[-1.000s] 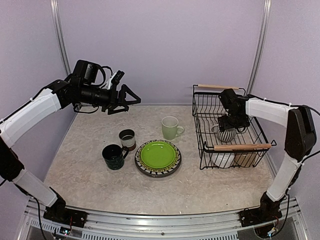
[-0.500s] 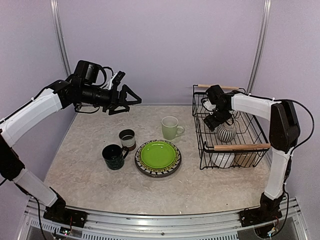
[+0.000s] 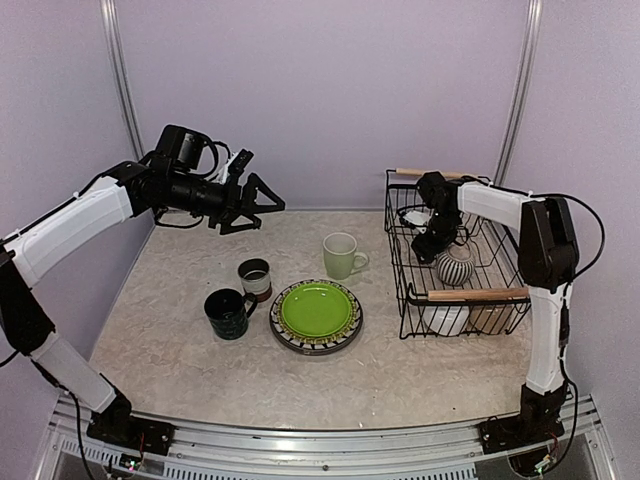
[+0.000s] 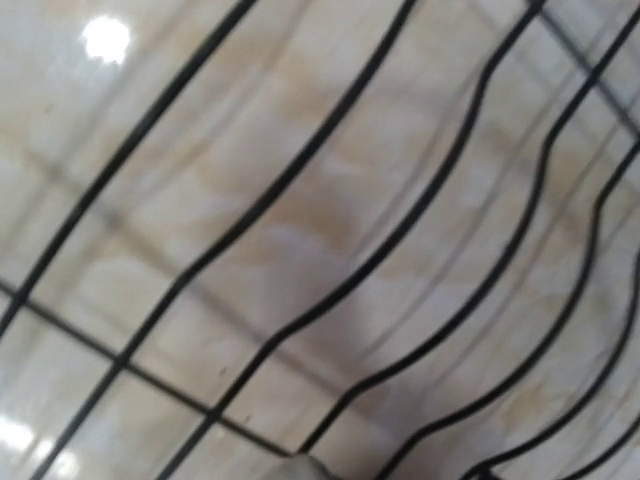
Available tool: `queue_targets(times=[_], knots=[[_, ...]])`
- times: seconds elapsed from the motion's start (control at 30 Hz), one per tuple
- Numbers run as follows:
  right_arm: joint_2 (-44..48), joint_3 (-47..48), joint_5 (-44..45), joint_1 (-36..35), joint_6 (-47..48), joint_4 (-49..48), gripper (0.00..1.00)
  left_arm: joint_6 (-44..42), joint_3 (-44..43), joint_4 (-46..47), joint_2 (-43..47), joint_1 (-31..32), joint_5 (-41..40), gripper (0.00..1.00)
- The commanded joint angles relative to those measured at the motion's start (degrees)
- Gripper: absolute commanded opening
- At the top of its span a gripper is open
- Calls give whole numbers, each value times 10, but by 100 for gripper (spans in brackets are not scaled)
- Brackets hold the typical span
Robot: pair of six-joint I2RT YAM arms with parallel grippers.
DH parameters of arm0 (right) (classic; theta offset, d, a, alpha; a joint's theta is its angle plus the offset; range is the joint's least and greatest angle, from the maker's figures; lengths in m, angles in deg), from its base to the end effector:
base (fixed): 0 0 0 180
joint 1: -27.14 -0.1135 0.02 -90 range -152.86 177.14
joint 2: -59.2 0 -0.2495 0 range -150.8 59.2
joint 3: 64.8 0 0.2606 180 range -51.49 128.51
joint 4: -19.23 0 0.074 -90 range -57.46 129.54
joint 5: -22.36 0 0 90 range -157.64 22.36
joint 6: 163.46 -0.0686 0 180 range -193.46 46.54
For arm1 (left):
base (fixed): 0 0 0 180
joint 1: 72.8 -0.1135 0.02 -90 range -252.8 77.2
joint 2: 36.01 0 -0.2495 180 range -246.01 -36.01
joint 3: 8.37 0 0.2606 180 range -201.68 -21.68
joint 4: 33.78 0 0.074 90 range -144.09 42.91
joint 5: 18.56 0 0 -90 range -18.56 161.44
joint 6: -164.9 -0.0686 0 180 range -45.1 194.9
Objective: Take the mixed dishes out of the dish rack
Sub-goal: Grab the cup from the dish rack.
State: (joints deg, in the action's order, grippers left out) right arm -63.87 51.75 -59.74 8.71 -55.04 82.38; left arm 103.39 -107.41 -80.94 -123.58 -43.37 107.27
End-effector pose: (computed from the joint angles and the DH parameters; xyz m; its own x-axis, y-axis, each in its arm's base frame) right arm 0.4435 0.1379 0.1599 -0.7594 -0.5830 -0.2889 -0.5352 0.8122 -0.2321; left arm 0.3026 -0.2168 0.3390 -0.8341 0.0265 -0.5509 0.4717 0.5520 -0.6876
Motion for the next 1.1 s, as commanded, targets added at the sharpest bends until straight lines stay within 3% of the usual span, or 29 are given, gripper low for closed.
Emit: queue_targets(times=[0.0, 0.6, 0.73, 0.87, 1.07], knots=[[-5, 5, -32, 5, 2, 42, 65, 6, 1, 8, -5, -9, 17, 96], [-45, 64, 84, 54, -134, 58, 54, 10, 4, 13, 10, -10, 23, 96], [-46, 64, 41, 57, -136, 58, 44, 10, 3, 13, 12, -9, 24, 96], [-59, 75, 8, 58, -131, 72, 41, 10, 4, 13, 15, -8, 24, 96], [-93, 130, -22, 58, -136, 114, 21, 10, 4, 12, 13, -7, 24, 96]])
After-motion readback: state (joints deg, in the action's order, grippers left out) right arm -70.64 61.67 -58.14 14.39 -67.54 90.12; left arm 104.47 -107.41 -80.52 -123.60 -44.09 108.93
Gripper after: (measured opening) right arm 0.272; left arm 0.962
